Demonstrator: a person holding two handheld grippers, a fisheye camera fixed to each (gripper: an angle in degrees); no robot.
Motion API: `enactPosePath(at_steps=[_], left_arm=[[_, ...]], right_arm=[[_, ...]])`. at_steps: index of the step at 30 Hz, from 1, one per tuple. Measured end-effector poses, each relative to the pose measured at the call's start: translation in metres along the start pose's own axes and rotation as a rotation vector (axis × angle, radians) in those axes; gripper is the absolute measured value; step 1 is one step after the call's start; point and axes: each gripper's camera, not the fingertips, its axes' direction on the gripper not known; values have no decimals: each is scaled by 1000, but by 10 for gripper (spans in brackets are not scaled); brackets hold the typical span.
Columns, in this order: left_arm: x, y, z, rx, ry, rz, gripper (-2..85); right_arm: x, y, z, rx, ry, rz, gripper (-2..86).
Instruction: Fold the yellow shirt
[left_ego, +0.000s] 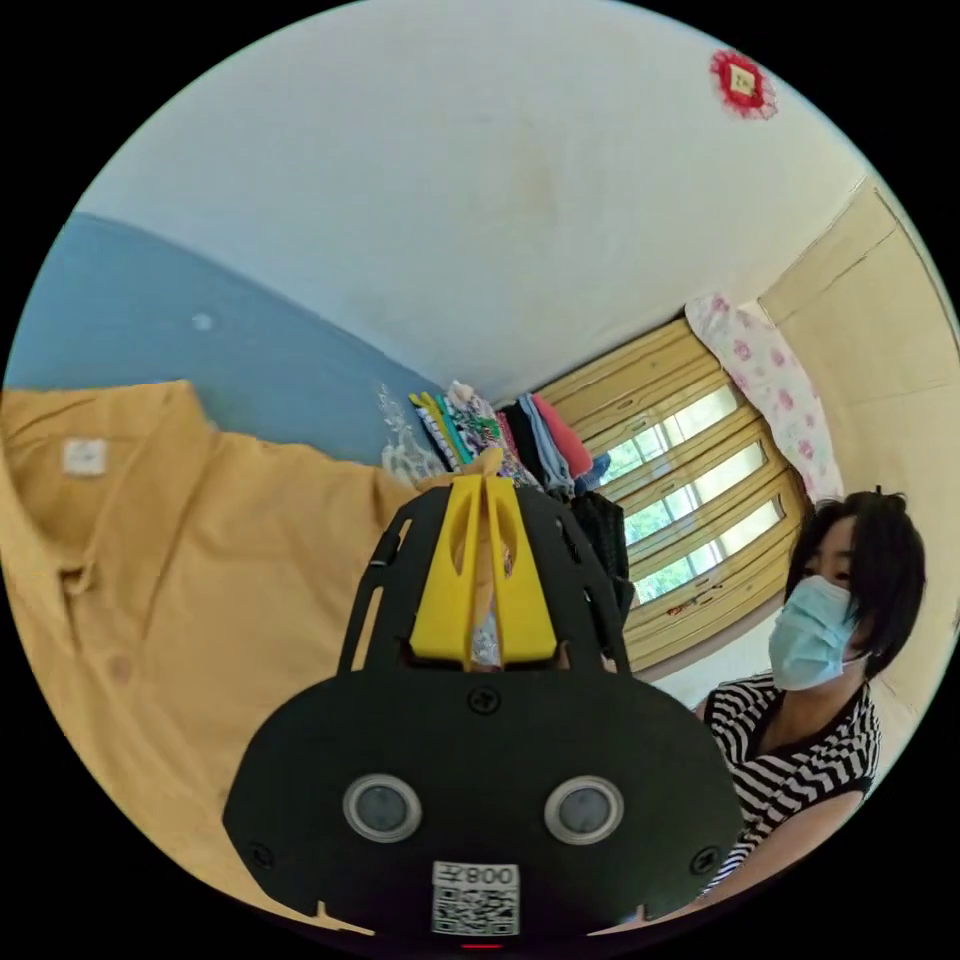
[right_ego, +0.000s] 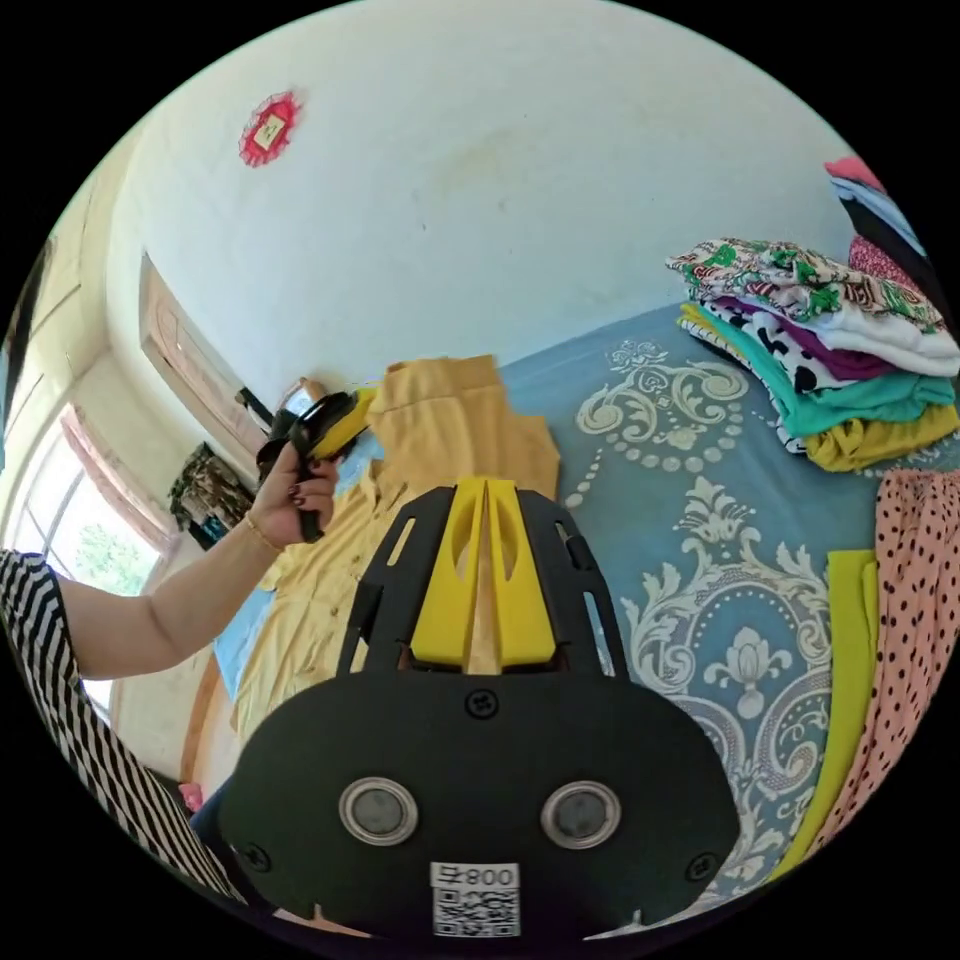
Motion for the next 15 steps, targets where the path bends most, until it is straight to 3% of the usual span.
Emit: enactPosePath(at_steps=[3,7,11,15], left_arm=[[-44,23,-47,12,-118,-134,43],[-59,43,-75,42,-143,-155,73],[-38,33,-54,-112,-185,9,88],[-18,11,-16,-270,-341,199,96]], right_arm=[[-11,-4,47,-114,-101,-45,67],[-51,-9,111,-250,-41,-191,80],[-67,-16,149,-289,40,-250,80],[-64,-30,187,-304,97,-254,82]])
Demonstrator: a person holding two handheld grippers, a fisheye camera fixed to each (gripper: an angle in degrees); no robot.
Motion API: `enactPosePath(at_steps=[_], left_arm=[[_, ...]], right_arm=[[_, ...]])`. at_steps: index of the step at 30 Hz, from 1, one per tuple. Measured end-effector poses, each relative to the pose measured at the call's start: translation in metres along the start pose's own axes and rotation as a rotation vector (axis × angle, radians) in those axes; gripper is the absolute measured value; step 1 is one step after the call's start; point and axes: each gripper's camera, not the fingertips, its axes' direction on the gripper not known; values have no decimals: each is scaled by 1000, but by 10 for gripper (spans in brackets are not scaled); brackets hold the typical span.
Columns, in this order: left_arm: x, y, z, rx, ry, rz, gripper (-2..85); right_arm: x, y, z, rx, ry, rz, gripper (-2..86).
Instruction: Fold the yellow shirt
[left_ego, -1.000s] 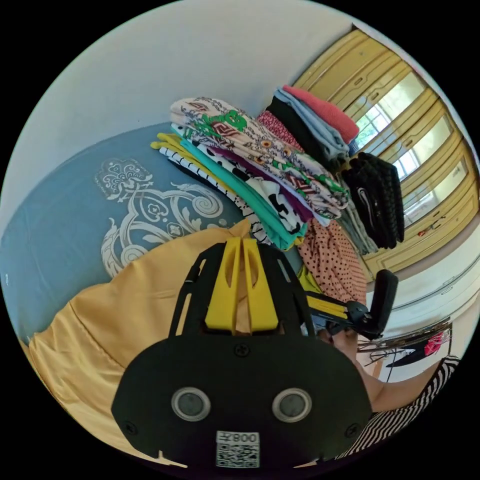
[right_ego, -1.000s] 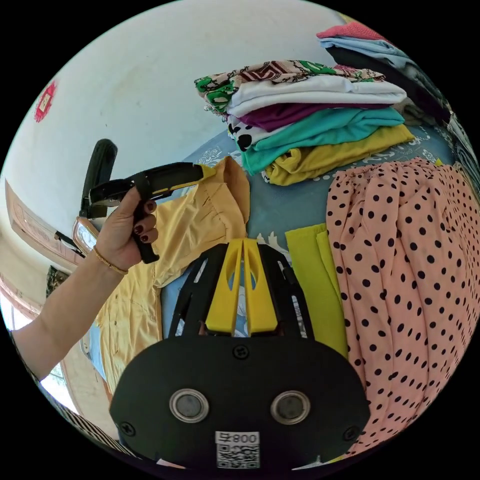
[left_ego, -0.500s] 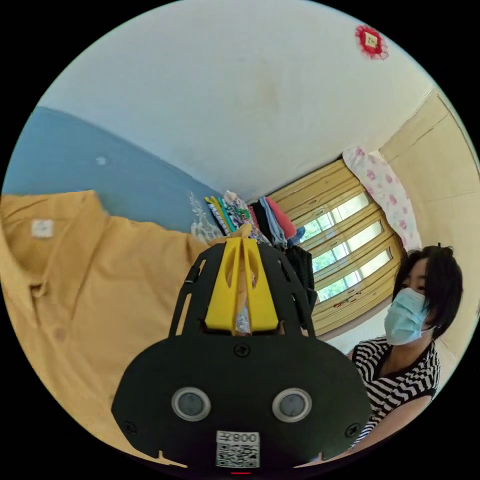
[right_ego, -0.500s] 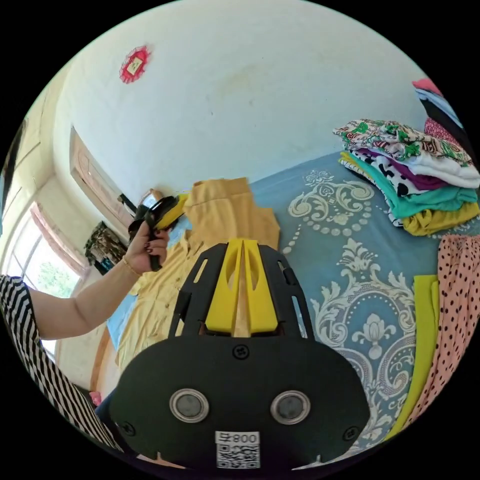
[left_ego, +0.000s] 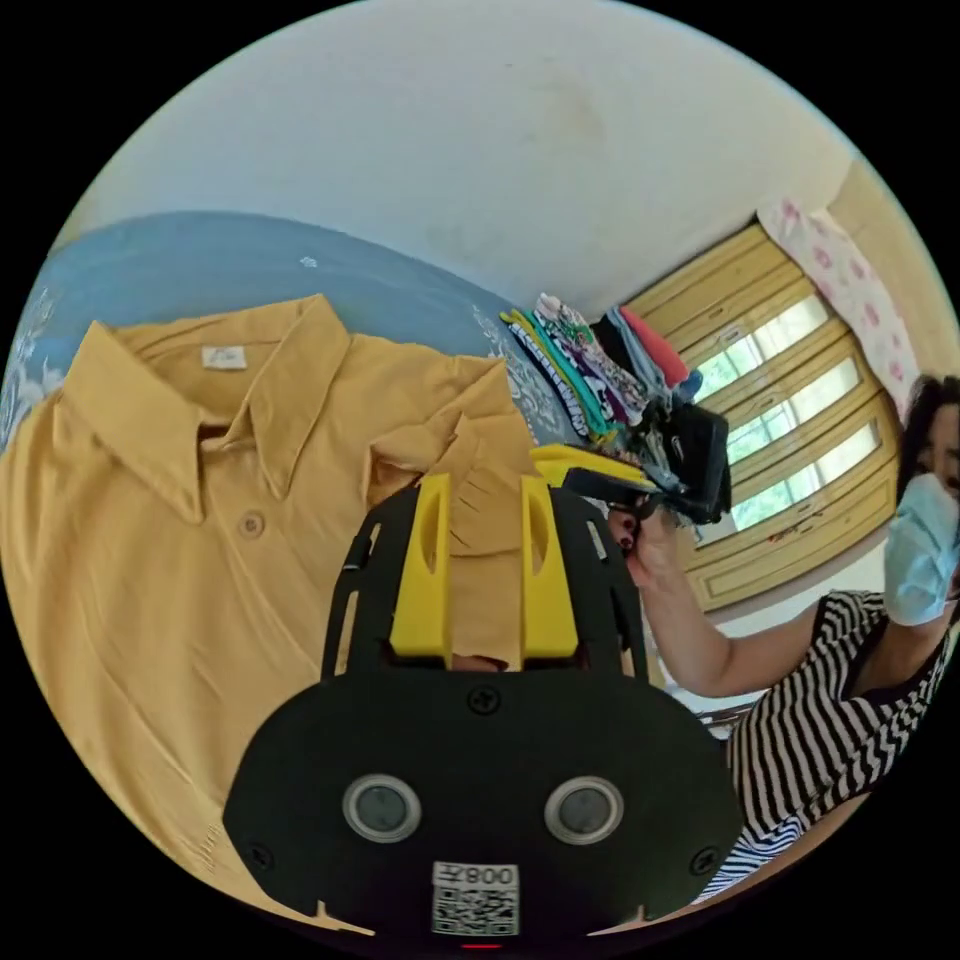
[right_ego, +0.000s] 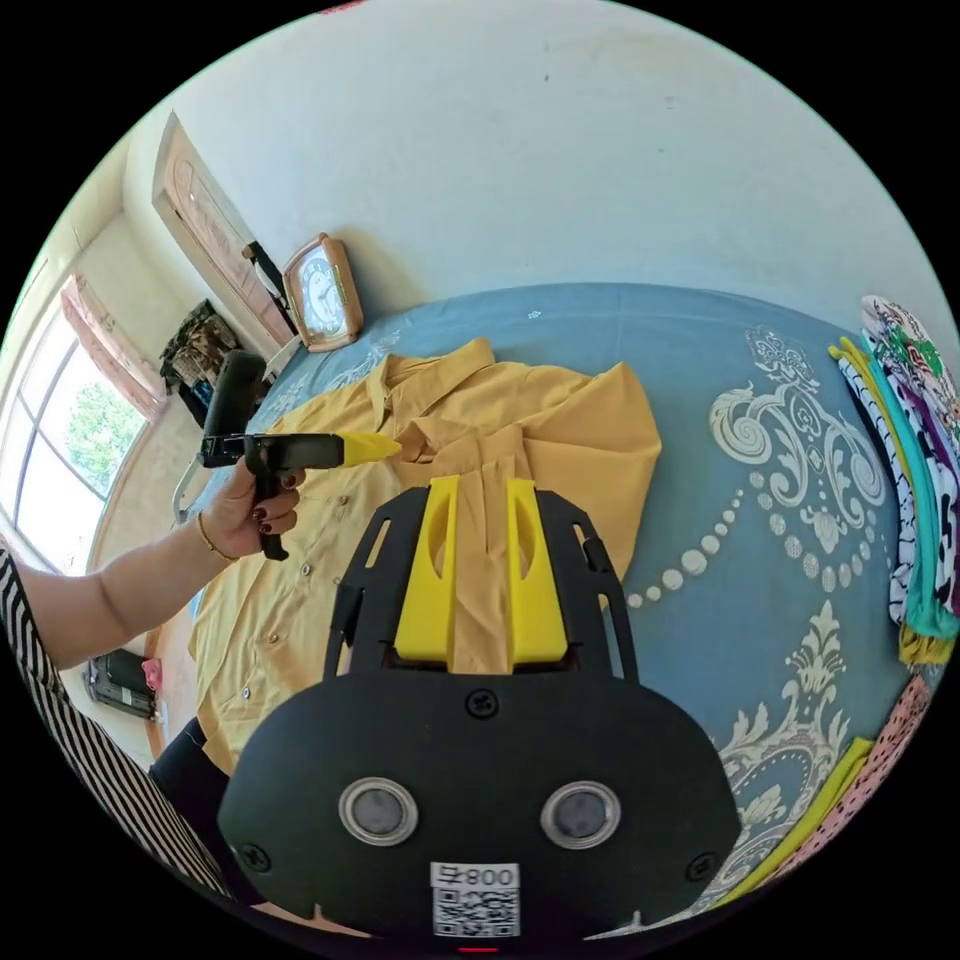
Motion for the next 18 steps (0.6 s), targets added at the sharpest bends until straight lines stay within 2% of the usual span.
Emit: enactPosePath(at_steps=[4,7,9,10,14,18], left_arm=[[-4,-5,-2,23,-25,-7,91],[-14,-2,-20,75,-160,-25,89],[-25,-1,-25,41,-307,-42,85],[-29,-1,-25,26,-327,-50,81],[-48,-1,-20,-51,-315,-82,31],[-53,4,-39,46,-234,-81,16]], right_arm=[[-3,-27,45,-92,41,-37,85],[-7,-36,75,-155,86,-39,68],[-9,-35,83,-132,120,-43,39],[-10,-34,85,-113,131,-48,23],[-8,-34,90,-94,96,-46,8],[-7,-32,81,-15,-114,-94,3]])
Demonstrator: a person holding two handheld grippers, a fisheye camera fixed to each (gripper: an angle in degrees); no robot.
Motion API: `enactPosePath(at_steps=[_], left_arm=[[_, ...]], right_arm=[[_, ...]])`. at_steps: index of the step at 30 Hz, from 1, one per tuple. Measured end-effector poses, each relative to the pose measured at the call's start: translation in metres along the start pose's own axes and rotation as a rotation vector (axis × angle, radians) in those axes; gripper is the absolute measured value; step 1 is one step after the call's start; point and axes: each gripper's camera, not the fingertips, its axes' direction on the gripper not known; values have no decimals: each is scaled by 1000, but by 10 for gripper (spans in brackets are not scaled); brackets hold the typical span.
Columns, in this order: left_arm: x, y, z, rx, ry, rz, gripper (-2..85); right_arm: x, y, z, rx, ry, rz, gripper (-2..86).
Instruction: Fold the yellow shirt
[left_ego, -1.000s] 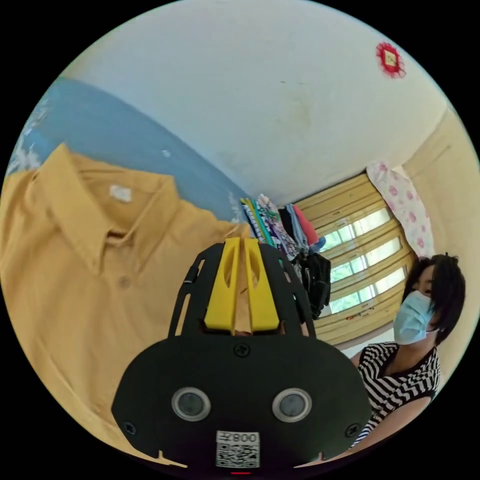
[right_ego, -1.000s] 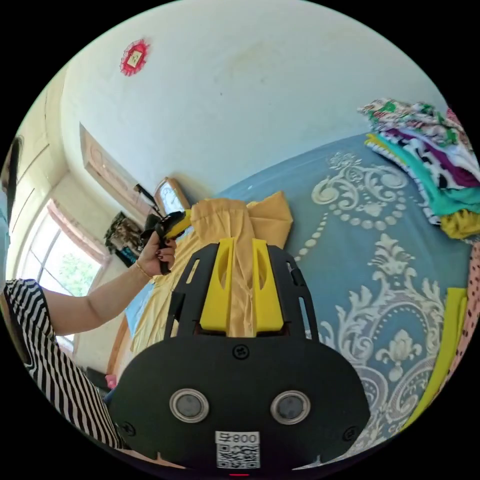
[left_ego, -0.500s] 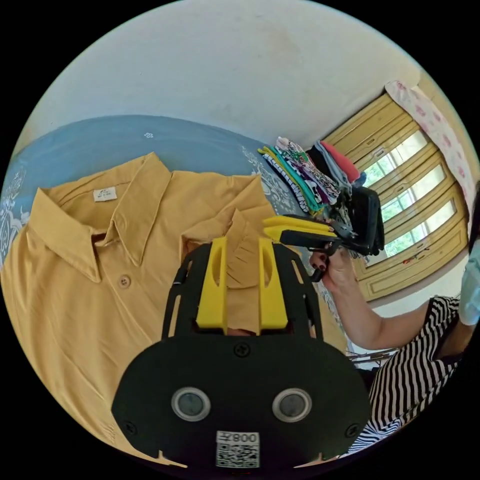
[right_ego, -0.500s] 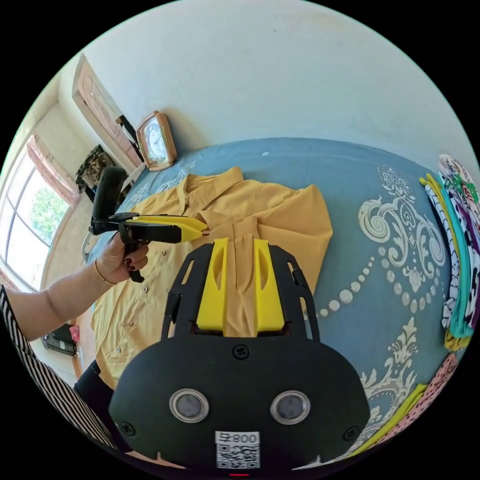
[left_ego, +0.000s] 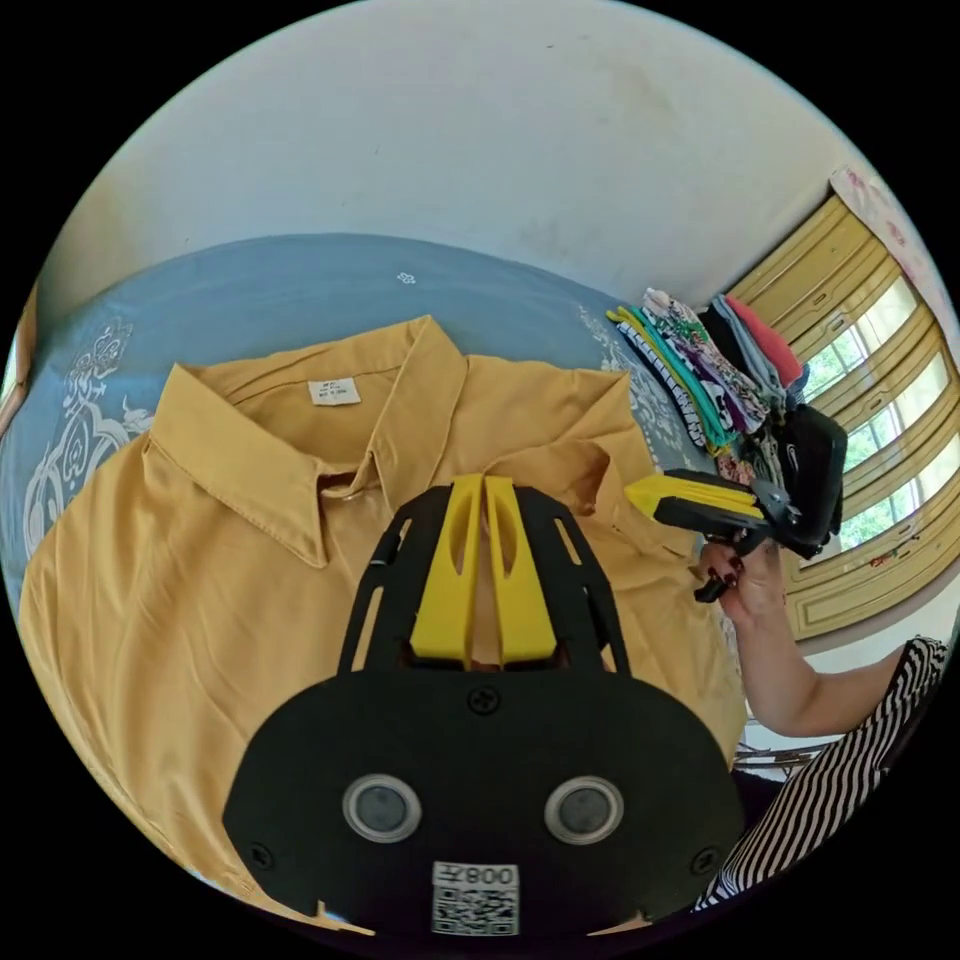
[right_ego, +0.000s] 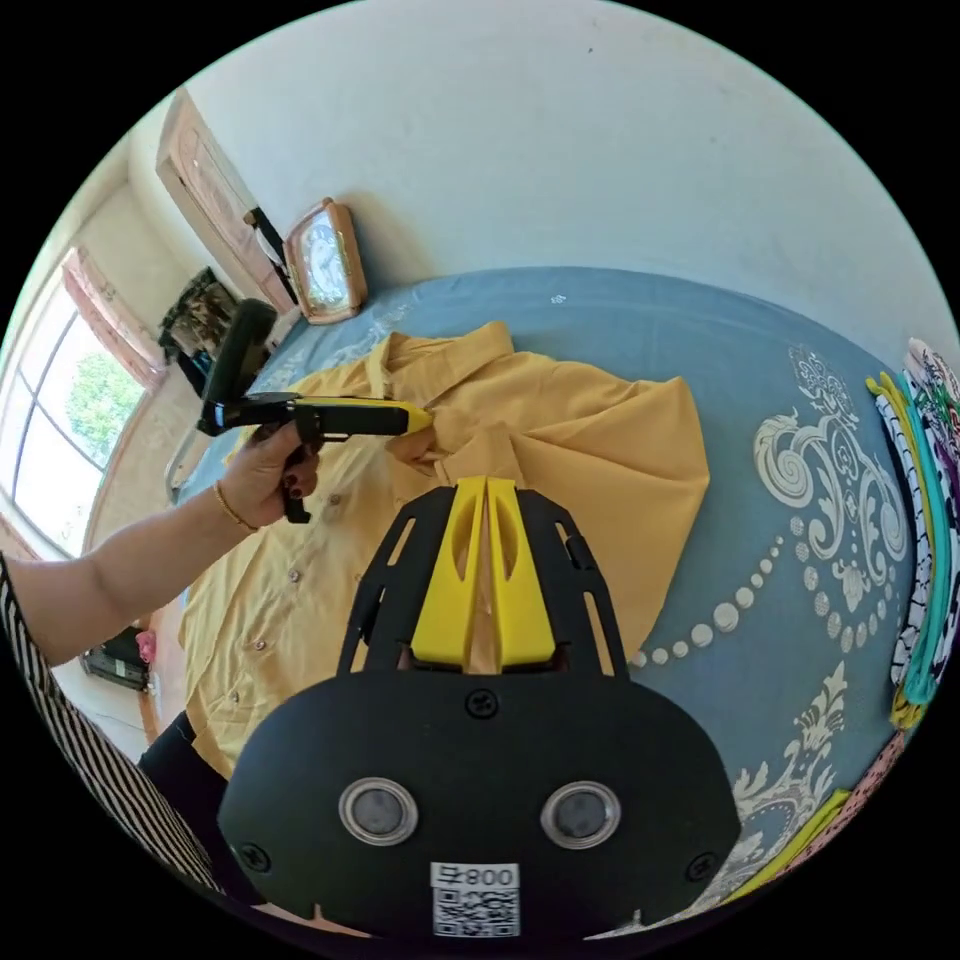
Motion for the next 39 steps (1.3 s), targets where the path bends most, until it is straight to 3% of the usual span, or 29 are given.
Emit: enactPosePath(at_steps=[6,13,20,24,28,37,39], left_arm=[[-26,21,-25,50,70,-24,49],[-57,43,-38,33,172,-86,94],[-76,55,-53,140,268,-138,105],[-59,50,-30,-28,142,-59,91],[-52,49,-27,-48,22,-36,64],[-54,68,-35,-41,-1,-47,26],[-53,72,-37,-45,-12,-40,25]], right_arm=[[-29,23,22,-130,-238,-191,12],[6,33,39,-122,-317,-31,23],[36,27,21,12,-243,53,9],[71,10,3,82,-71,113,3],[114,-33,-3,111,68,125,2],[195,-96,48,-94,171,261,1],[206,-96,48,-84,112,288,1]])
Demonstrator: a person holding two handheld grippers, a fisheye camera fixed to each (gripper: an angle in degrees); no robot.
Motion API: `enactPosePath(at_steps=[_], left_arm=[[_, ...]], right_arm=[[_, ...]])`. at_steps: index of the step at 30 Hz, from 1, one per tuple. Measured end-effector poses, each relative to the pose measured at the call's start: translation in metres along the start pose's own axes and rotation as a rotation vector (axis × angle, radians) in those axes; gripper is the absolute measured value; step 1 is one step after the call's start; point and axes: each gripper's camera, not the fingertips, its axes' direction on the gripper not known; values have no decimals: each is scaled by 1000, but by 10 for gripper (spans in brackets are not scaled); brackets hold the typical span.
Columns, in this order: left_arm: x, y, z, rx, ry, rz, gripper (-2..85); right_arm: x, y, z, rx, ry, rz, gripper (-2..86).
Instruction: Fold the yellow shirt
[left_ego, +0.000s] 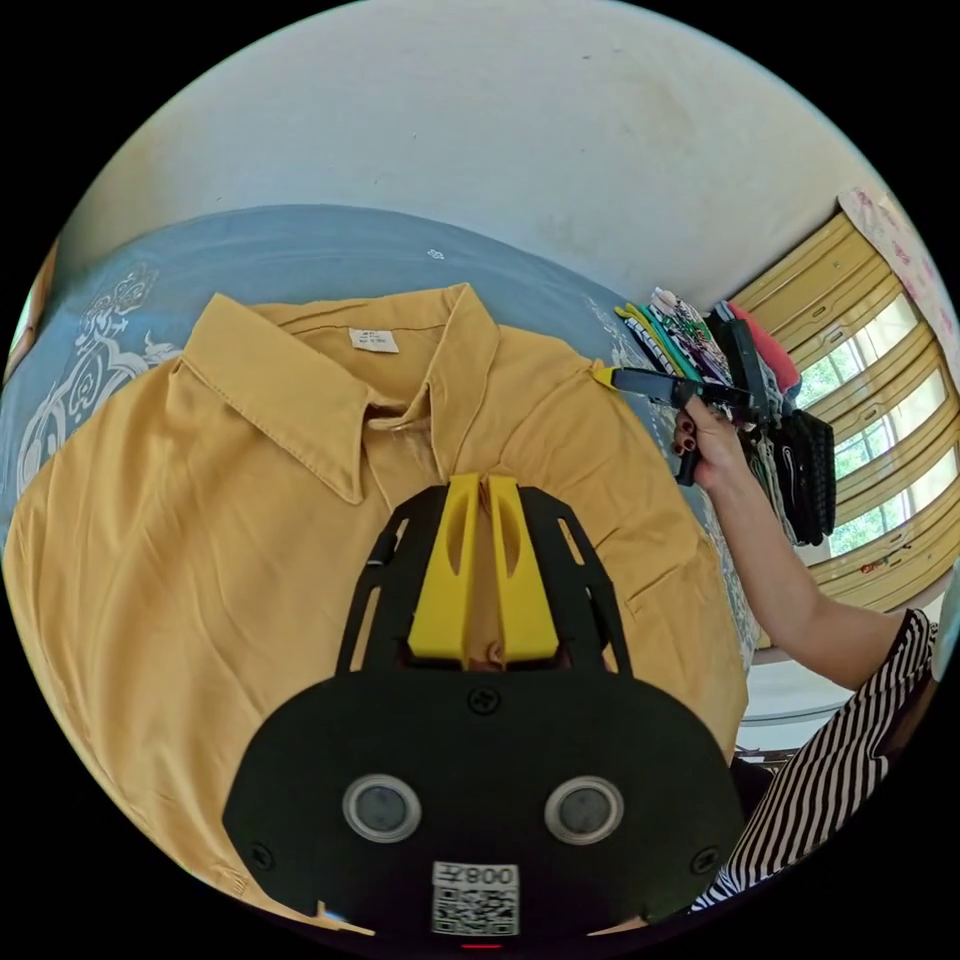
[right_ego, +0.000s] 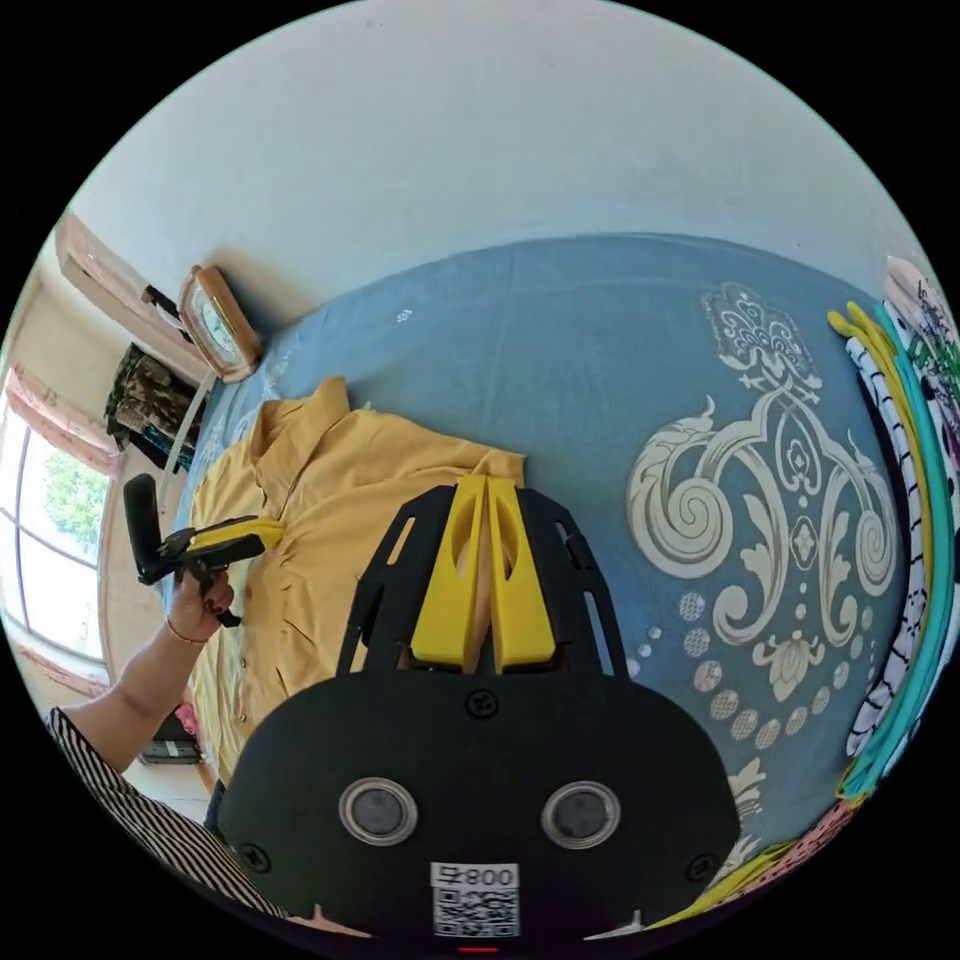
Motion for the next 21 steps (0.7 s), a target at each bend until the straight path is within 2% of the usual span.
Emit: enactPosePath(at_steps=[6,10,12,16,21], left_arm=[[5,19,-14,39,-19,13,38],[24,43,-34,86,58,83,49],[41,60,-35,57,92,145,53],[54,77,-28,5,21,189,54],[38,89,-23,-35,23,133,48]], right_arm=[[16,19,-37,117,-136,-11,1],[1,68,-65,83,-224,-178,1],[-10,94,-64,24,-200,-241,1],[-16,129,-41,-127,-43,-281,1],[-4,134,-44,-107,-15,-242,1]])
